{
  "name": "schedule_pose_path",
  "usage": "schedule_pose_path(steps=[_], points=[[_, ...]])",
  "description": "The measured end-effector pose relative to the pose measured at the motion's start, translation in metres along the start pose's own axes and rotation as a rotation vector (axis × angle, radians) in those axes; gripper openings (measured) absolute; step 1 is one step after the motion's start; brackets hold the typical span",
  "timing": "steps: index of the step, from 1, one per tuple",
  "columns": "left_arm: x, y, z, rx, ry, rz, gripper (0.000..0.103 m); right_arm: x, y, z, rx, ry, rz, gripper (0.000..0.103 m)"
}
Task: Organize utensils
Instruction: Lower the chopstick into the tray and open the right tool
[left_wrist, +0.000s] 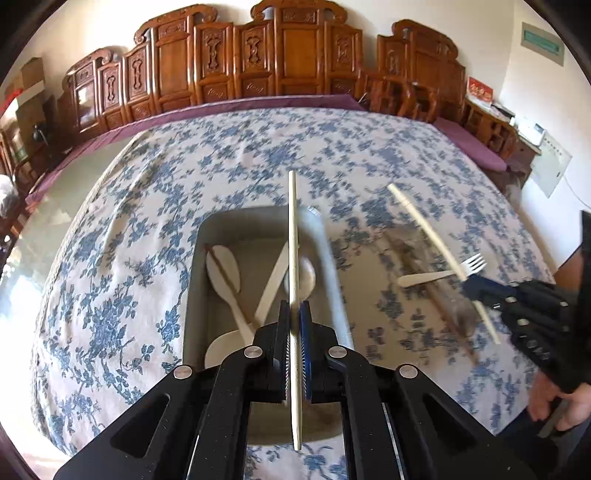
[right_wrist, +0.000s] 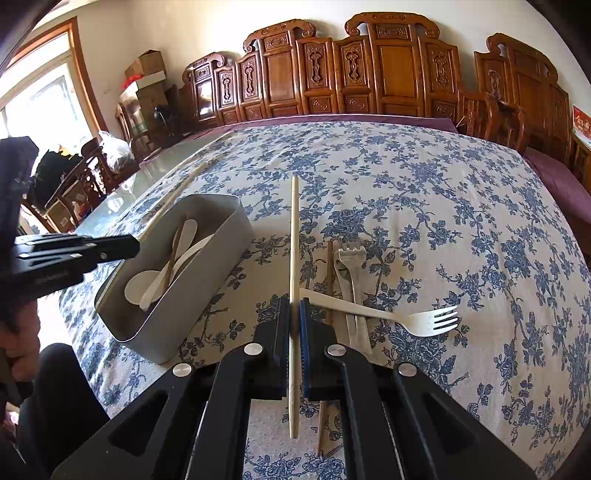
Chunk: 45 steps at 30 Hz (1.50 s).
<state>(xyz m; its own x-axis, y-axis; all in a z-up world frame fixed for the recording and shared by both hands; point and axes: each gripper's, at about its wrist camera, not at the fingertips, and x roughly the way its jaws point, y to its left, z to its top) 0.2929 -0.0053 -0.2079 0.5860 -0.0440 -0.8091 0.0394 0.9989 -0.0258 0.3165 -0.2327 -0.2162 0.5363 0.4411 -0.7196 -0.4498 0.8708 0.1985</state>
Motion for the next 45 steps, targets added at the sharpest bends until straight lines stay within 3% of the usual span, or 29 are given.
schedule_pose_path(steps=[12,22,31,37,43,45], points=[[0.039,0.010,-0.011,-0.003,0.074,0.020,0.004,0.000,-0.001,0.000,0.001,0.001,0.001,0.006],[0.045,0.012,-0.015,-0.013,0.094,-0.005,0.008,0.003,0.005,0.000,0.004,0.001,0.019,0.006],[0.017,0.020,-0.017,0.003,0.003,0.007,0.023,0.010,0.013,-0.003,0.003,0.020,0.019,0.006],[0.005,0.036,-0.024,-0.048,-0.031,-0.017,0.023,0.024,0.017,-0.009,-0.012,0.061,-0.001,0.006],[-0.002,0.045,-0.027,-0.037,-0.053,-0.003,0.025,0.032,0.025,-0.010,-0.027,0.075,-0.015,0.006],[-0.005,0.050,-0.027,-0.050,-0.070,-0.008,0.032,0.035,0.029,-0.008,-0.035,0.076,-0.022,0.006]])
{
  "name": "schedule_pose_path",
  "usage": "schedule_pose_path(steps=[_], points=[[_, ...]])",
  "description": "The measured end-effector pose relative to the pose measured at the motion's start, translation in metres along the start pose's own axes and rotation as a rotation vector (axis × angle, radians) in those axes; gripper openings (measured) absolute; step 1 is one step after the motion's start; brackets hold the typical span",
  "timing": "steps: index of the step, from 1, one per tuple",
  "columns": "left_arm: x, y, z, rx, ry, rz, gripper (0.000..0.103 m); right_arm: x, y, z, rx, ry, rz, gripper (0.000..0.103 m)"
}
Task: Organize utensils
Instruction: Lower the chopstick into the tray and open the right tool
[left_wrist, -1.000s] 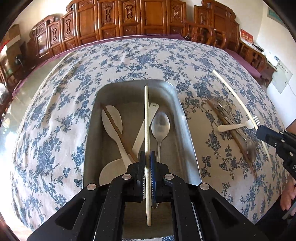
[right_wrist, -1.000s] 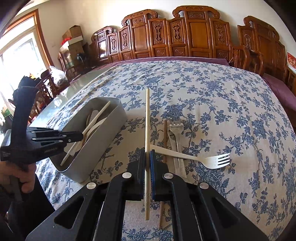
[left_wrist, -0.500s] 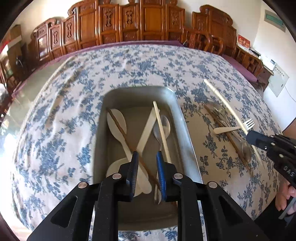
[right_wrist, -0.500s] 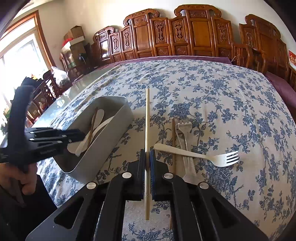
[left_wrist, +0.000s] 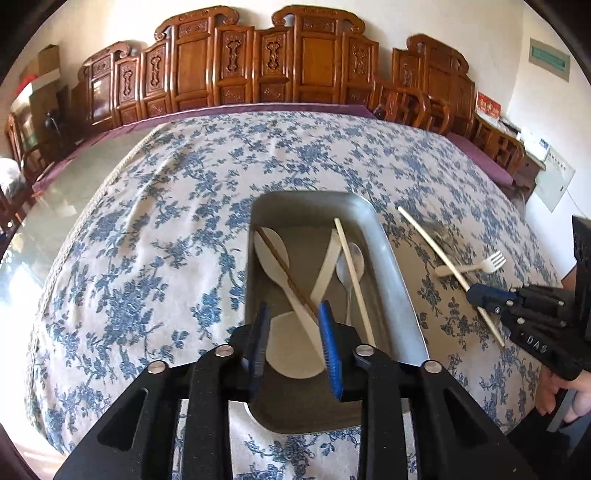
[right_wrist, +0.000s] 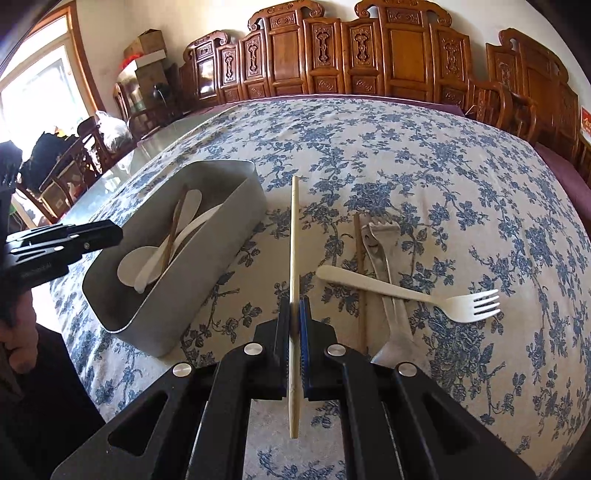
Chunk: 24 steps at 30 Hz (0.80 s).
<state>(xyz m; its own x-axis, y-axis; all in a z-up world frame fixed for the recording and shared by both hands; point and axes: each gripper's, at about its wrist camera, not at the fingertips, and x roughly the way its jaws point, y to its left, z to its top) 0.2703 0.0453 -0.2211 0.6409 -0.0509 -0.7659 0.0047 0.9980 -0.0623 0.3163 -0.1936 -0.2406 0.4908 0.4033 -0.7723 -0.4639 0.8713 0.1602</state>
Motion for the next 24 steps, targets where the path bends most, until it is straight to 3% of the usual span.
schedule_pose_path(steps=[10,17,24], points=[[-0.013,0.018,0.006,-0.008,-0.066,0.038,0.078,-0.017,0.021,0.021,-0.013,-0.051,-0.009,0.006],[-0.017,0.034,0.011,-0.030,-0.068,0.044,0.083,-0.013,0.049,0.038,0.034,-0.051,0.097,0.006],[-0.018,0.049,0.011,-0.050,-0.068,0.057,0.083,0.014,0.078,0.048,0.047,-0.004,0.148,0.006]])
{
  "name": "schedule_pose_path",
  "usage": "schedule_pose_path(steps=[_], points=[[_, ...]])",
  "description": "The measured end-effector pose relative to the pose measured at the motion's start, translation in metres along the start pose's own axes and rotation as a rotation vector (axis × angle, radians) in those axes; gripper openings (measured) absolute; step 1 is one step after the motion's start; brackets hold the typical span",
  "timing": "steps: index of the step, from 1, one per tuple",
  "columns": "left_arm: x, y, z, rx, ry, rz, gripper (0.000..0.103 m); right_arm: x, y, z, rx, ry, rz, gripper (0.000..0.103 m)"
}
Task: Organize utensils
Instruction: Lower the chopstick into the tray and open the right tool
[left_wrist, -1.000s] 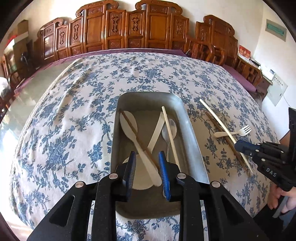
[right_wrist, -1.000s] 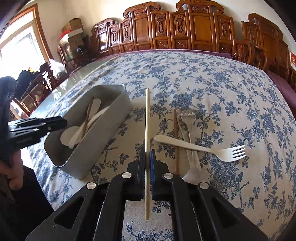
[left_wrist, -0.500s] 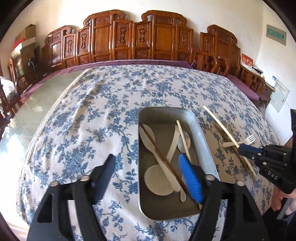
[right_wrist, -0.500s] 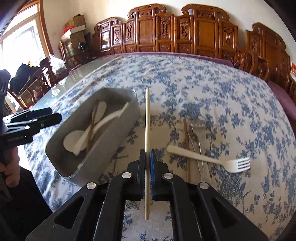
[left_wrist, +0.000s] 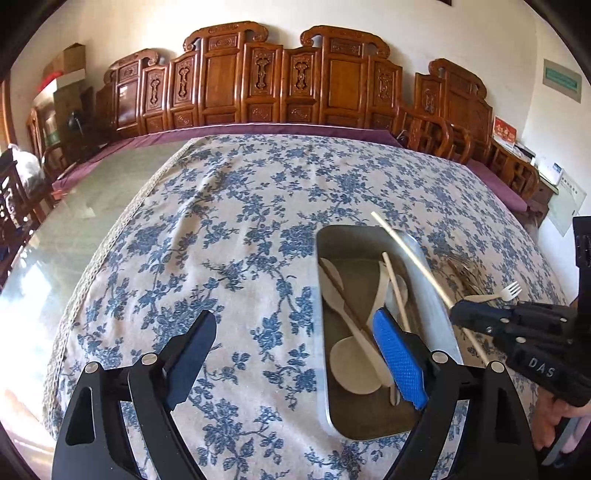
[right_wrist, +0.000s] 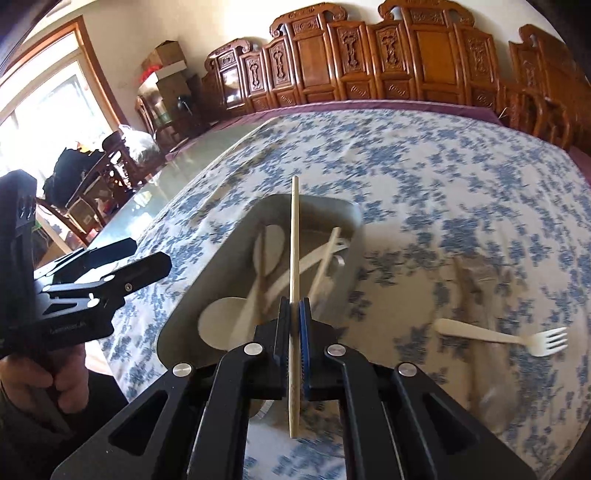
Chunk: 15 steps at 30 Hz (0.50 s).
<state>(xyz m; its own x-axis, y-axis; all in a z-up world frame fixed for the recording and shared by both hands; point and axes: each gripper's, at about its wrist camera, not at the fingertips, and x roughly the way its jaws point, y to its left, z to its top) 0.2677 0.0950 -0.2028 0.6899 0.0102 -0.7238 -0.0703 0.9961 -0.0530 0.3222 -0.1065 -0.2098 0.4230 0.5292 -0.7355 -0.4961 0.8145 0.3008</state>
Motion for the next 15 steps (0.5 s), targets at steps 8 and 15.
schedule_pose_path(steps=[8,15], points=[[0.002,0.012,0.002,-0.038,0.006,0.003,0.083,0.032,0.013,0.005,0.060,0.065,0.009,0.006],[0.003,0.010,0.001,-0.028,0.007,0.004,0.083,0.046,0.013,0.002,0.086,0.087,0.054,0.010]])
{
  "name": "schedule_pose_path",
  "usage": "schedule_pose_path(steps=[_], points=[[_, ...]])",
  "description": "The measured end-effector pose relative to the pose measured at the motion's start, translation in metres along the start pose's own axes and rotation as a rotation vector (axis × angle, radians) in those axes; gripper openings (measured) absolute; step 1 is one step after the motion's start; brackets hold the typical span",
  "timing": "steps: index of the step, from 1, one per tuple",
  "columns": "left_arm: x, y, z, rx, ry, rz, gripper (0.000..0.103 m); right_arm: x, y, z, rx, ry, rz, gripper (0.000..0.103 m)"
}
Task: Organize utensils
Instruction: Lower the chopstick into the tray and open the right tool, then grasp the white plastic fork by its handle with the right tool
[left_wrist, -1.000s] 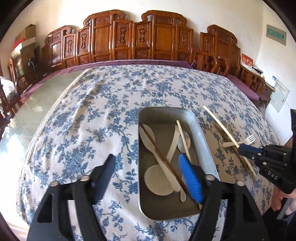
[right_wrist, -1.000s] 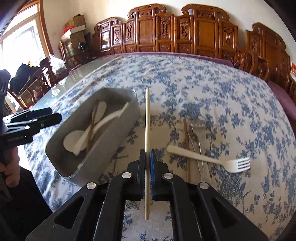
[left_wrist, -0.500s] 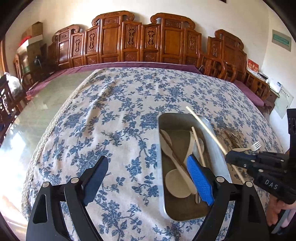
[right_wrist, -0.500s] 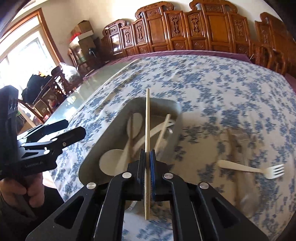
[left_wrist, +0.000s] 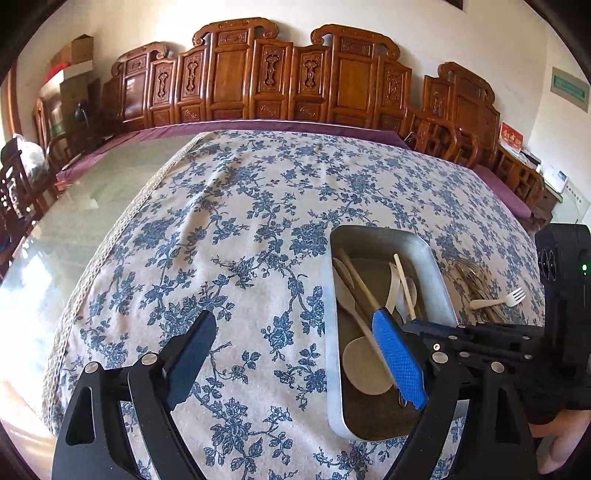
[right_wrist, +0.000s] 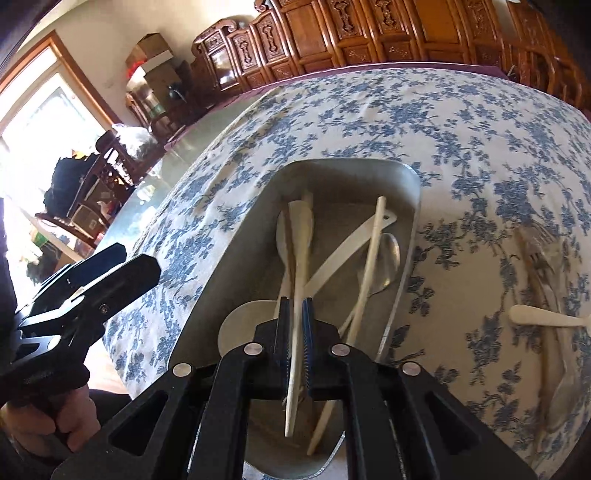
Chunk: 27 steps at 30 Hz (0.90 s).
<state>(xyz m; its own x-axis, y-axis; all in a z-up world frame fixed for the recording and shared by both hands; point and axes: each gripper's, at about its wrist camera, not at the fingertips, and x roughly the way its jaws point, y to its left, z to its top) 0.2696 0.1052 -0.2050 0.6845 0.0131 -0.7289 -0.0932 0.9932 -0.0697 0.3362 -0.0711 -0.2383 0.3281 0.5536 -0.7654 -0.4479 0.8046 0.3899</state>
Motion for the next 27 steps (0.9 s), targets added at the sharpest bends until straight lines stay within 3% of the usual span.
schedule_pose_path(steps=[5,12,13,17,19,27], points=[[-0.001,-0.003,-0.001,-0.002,-0.002,-0.002,0.083,-0.019,-0.008,0.002,-0.031,-0.056,-0.003,0.010],[-0.005,-0.030,-0.003,0.038,-0.007,-0.054,0.083,-0.076,-0.058,0.017,-0.145,-0.127,-0.163,0.010],[-0.006,-0.036,-0.004,0.048,-0.007,-0.066,0.083,-0.081,-0.069,0.019,-0.162,-0.123,-0.192,0.010],[-0.007,-0.057,-0.006,0.078,-0.004,-0.102,0.083,-0.092,-0.110,0.022,-0.225,-0.081,-0.289,0.025],[-0.006,-0.068,-0.007,0.093,0.000,-0.122,0.083,-0.094,-0.131,0.019,-0.243,-0.047,-0.328,0.026],[-0.006,-0.098,-0.013,0.111,0.004,-0.170,0.083,-0.078,-0.175,0.000,-0.268,0.079,-0.285,0.033]])
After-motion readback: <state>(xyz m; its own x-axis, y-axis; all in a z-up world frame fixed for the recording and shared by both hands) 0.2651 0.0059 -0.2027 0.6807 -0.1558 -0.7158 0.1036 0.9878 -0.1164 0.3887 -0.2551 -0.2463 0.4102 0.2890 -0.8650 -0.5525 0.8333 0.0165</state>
